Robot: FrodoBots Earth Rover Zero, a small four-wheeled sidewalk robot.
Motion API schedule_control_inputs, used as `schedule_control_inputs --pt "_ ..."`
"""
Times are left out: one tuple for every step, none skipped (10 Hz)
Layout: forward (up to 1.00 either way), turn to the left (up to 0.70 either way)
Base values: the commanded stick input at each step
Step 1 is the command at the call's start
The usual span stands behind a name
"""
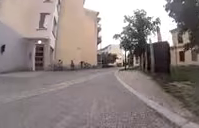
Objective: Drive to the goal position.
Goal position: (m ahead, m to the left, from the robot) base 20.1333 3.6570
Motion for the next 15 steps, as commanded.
schedule_control_inputs --pt "0.6 0.0" --pt "0.6 0.0" --pt "0.6 0.0" --pt "0.6 0.0" --pt "0.6 0.0" --pt "0.6 0.0" --pt "0.6 0.0" --pt "0.6 0.0" --pt "0.6 0.0" --pt "0.6 0.0" --pt "0.6 0.0" --pt "0.6 0.0" --pt "0.6 0.0" --pt "0.6 0.0" --pt "0.6 0.0"
